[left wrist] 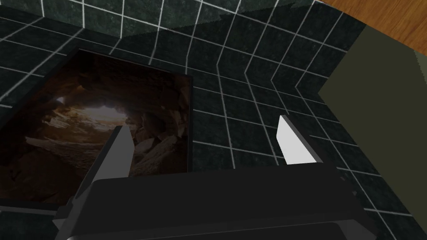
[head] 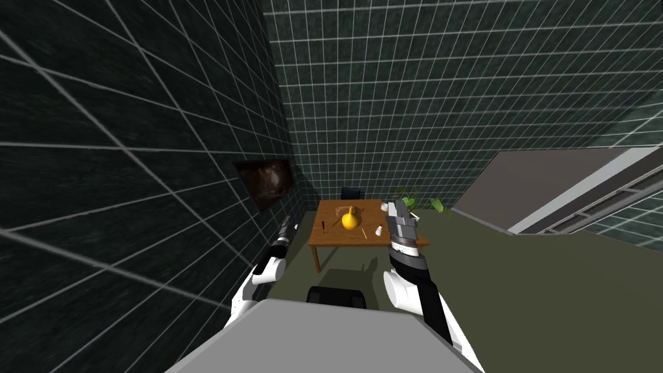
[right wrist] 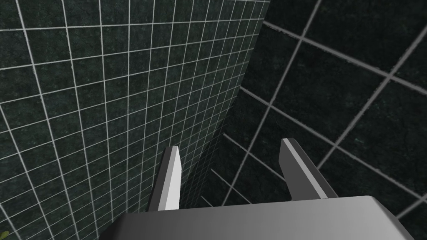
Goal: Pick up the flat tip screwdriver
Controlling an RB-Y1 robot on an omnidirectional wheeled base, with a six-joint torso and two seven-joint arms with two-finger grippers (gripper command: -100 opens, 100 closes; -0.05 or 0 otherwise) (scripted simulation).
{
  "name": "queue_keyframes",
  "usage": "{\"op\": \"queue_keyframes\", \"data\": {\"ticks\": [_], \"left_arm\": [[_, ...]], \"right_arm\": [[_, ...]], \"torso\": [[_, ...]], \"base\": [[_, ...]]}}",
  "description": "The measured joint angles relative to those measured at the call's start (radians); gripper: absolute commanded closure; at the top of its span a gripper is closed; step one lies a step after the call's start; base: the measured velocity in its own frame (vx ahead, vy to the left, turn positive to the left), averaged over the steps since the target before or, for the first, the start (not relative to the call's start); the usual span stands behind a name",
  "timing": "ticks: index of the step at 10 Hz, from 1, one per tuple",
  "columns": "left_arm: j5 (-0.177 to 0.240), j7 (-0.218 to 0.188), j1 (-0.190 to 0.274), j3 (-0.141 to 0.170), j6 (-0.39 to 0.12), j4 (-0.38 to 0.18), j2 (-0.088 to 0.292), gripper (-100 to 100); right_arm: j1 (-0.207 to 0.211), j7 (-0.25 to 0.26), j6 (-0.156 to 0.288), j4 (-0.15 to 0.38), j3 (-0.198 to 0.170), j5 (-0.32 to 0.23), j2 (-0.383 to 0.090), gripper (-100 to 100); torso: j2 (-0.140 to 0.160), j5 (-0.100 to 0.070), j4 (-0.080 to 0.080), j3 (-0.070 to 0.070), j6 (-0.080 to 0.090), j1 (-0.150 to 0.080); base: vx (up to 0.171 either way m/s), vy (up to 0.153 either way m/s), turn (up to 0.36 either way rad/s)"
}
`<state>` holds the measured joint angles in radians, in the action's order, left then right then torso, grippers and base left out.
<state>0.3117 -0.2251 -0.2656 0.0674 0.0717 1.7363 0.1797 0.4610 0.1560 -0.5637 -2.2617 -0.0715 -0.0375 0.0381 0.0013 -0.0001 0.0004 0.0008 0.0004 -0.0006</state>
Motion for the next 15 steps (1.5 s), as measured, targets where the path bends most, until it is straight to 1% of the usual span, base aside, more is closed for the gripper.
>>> {"op": "queue_keyframes", "data": {"ticks": [2, 3, 4, 6, 7, 9, 10, 11, 12, 13, 15], "left_arm": [[0.033, -0.033, 0.025, 0.005, -0.035, -0.064, 0.001, -100], [0.04, -0.042, 0.032, 0.008, -0.055, -0.074, -0.002, -100], [0.055, -0.056, 0.051, 0.013, -0.075, -0.103, 0.001, -100], [0.093, -0.094, 0.073, 0.022, -0.126, -0.156, 0.003, -100], [0.1, -0.103, 0.078, 0.024, -0.142, -0.169, -0.001, -100], [0.131, -0.132, 0.101, 0.028, -0.17, -0.222, 0.001, -100], [0.141, -0.143, 0.104, 0.028, -0.178, -0.238, 0.002, -100], [0.151, -0.153, 0.116, 0.033, -0.192, -0.259, -0.002, -100], [0.172, -0.171, 0.132, 0.034, -0.205, -0.29, 0.005, -100], [0.189, -0.189, 0.143, 0.037, -0.22, -0.316, 0.004, -100], [0.204, -0.206, 0.16, 0.041, -0.234, -0.355, -0.006, -100]], "right_arm": [[0.0, 0.0, 0.0, 0.0, 0.0, 0.0, 0.0, 0], [0.0, 0.0, 0.0, 0.0, 0.0, 0.0, 0.0, 0], [0.0, 0.0, 0.0, 0.0, 0.0, 0.0, 0.0, 0], [0.0, 0.0, 0.0, 0.0, 0.0, 0.0, 0.0, 0], [0.0, 0.0, 0.0, 0.0, 0.0, 0.0, 0.0, 0], [0.0, 0.0, 0.0, 0.0, 0.0, 0.0, 0.0, 0], [0.0, 0.0, 0.0, 0.0, 0.0, 0.0, 0.0, 0], [0.0, 0.0, 0.0, 0.0, 0.0, 0.0, 0.0, 0], [0.0, 0.0, 0.0, 0.0, 0.0, 0.0, 0.0, 0], [0.0, 0.0, 0.0, 0.0, 0.0, 0.0, 0.0, 0], [0.0, 0.0, 0.0, 0.0, 0.0, 0.0, 0.0, 0]], "torso": [[0.0, 0.0, 0.0, 0.0, 0.0, -0.001], [-0.001, 0.0, 0.0, 0.0, 0.0, -0.001], [-0.001, 0.0, 0.0, -0.001, 0.0, -0.001], [-0.002, -0.001, 0.0, -0.001, 0.0, -0.003], [-0.001, -0.001, 0.0, -0.001, 0.0, -0.003], [-0.002, -0.001, 0.0, -0.001, 0.0, -0.004], [-0.002, -0.001, 0.0, -0.001, 0.0, -0.003], [-0.003, -0.001, 0.0, -0.001, 0.0, -0.003], [-0.003, -0.001, -0.001, -0.002, 0.0, -0.004], [-0.004, -0.001, -0.001, -0.002, 0.0, -0.004], [-0.003, -0.001, -0.001, -0.002, 0.0, -0.004]], "base": [[-0.006, -0.012, 0.077], [0.001, -0.015, 0.051], [0.01, -0.025, 0.07], [0.008, -0.036, 0.049], [0.012, -0.036, 0.03], [0.023, -0.045, 0.027], [0.023, -0.039, 0.008], [0.036, -0.059, 0.007], [0.044, -0.062, 0.0], [0.034, -0.049, 0.0], [0.039, -0.053, -0.002]]}}
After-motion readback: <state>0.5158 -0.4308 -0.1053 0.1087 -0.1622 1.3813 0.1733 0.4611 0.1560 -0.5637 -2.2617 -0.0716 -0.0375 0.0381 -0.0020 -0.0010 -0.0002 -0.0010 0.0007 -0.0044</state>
